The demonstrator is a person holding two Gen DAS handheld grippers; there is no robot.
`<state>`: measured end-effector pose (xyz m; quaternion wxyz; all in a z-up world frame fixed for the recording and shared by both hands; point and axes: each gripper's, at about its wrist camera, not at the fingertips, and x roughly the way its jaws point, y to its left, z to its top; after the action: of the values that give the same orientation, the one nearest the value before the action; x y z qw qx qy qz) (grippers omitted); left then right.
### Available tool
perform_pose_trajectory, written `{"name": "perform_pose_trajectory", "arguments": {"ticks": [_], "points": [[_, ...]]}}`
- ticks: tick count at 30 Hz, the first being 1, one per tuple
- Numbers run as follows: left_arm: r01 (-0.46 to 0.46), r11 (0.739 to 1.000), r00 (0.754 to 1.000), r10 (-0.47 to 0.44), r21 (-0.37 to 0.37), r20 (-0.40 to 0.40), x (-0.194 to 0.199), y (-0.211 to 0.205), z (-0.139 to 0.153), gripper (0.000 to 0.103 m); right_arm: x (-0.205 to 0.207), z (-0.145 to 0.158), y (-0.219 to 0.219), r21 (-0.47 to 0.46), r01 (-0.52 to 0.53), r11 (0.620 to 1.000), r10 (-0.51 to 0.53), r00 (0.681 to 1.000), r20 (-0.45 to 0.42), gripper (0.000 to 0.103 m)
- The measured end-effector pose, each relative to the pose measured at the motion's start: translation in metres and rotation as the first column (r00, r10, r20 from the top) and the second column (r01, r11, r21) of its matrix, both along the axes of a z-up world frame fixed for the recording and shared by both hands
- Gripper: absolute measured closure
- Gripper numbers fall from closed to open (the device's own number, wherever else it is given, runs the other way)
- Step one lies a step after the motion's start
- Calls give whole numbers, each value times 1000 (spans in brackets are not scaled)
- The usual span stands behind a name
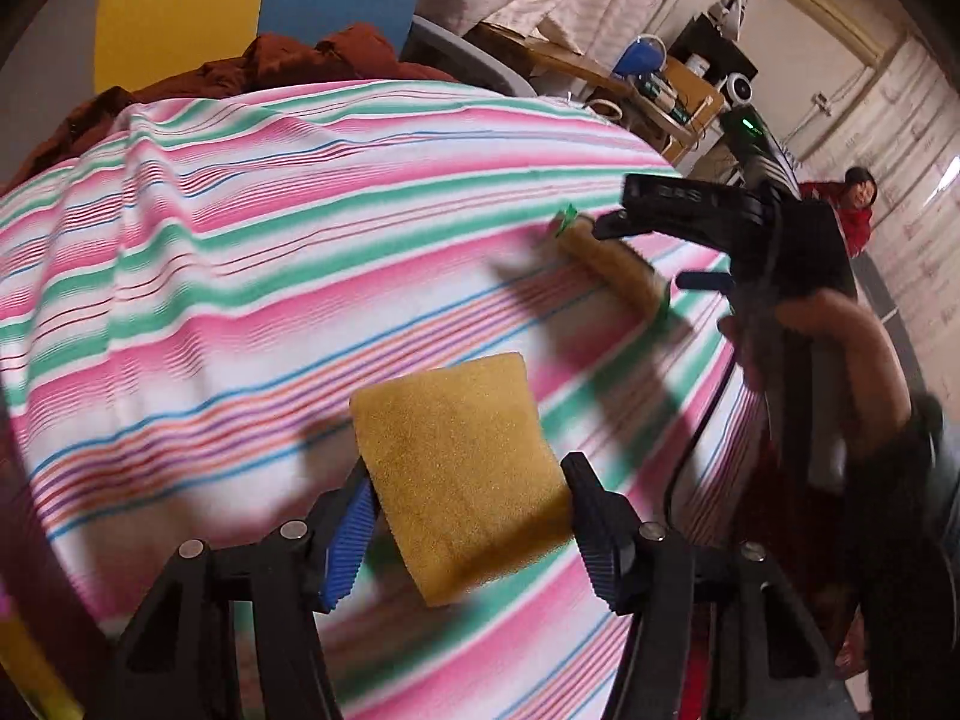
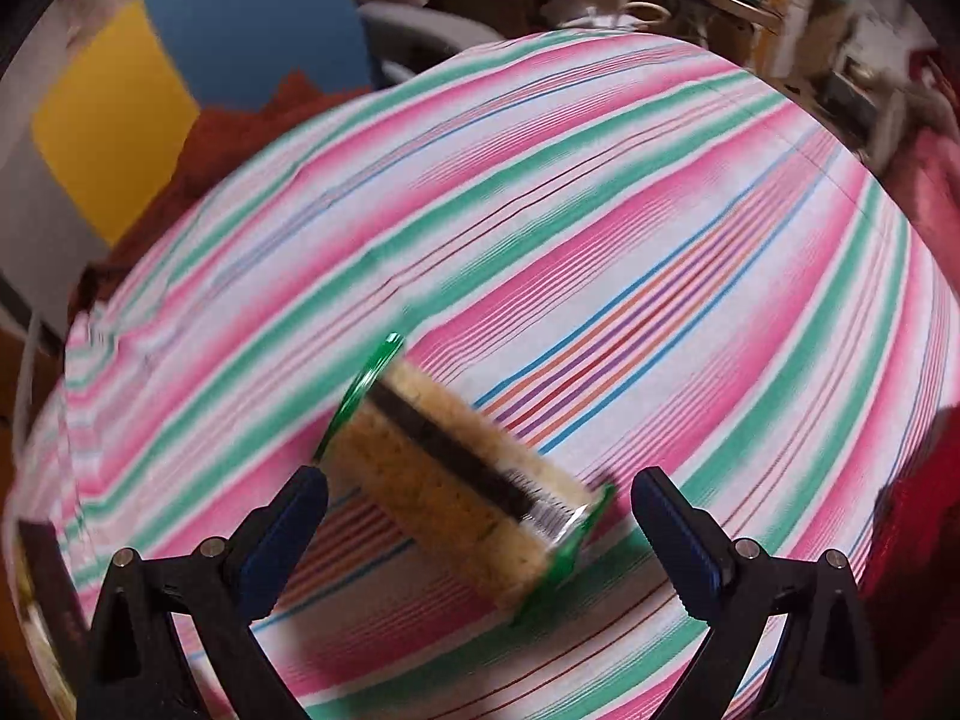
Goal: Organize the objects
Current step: 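Grasp the yellow sponge with the left tool, then grasp the cracker stick with the right tool while the left tool holds the sponge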
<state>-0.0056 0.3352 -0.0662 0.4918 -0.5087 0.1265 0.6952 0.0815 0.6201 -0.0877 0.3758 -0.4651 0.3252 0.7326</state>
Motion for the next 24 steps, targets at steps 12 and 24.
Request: {"name": "perform_pose_trajectory", "arguments": {"ticks": [12,24], "points": [[-21,998,988,13,-52,-156,17,17,-17,38,-23,-9,-27,25,-184,983,181,979,97,56],[-32,998,970,43,46,-240,30,16,-24,34,-43,9,-50,227,-277,934,237,953,188,8]]}}
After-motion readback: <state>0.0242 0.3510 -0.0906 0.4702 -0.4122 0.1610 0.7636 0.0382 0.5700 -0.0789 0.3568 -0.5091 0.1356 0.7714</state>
